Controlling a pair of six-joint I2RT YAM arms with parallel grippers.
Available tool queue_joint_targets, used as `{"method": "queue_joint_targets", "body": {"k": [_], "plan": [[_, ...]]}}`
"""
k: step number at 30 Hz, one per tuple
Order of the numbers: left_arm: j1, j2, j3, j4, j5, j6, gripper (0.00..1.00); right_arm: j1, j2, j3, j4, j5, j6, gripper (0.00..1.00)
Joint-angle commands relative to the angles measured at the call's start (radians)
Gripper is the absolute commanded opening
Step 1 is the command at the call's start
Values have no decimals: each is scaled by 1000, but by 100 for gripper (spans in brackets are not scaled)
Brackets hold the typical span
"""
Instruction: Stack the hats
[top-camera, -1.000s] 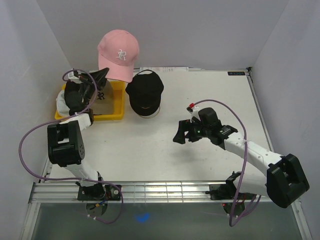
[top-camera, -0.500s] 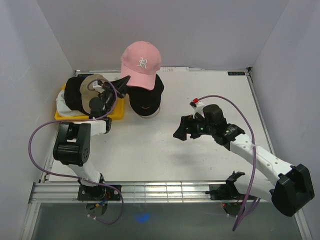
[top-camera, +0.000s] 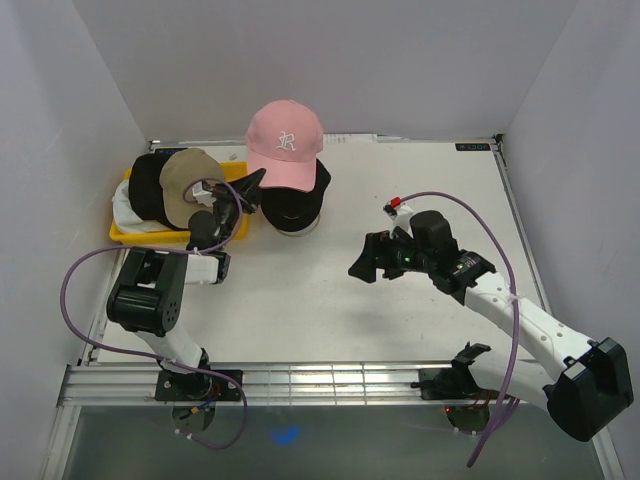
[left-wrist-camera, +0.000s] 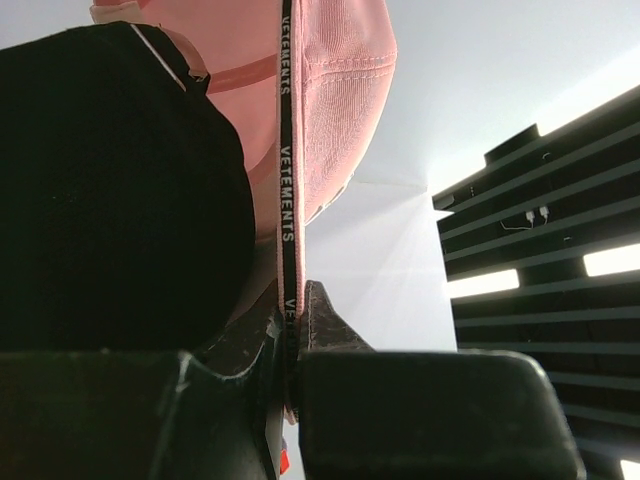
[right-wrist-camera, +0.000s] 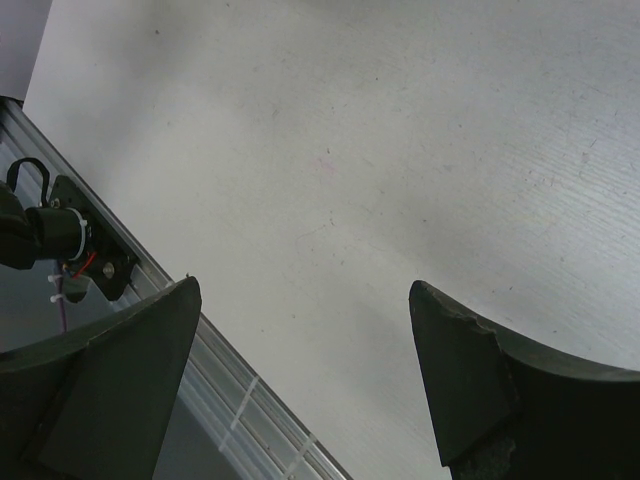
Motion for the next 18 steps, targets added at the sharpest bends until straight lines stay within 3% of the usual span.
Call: {"method": "queue_joint_targets", "body": {"k": [1, 18], "plan": [[-13, -40, -22, 368, -21, 7, 0, -2, -18, -8, 20, 3, 13, 90], [-50, -15, 98, 382, -62, -23, 0, -2, 11, 32, 20, 4, 9, 90]]}}
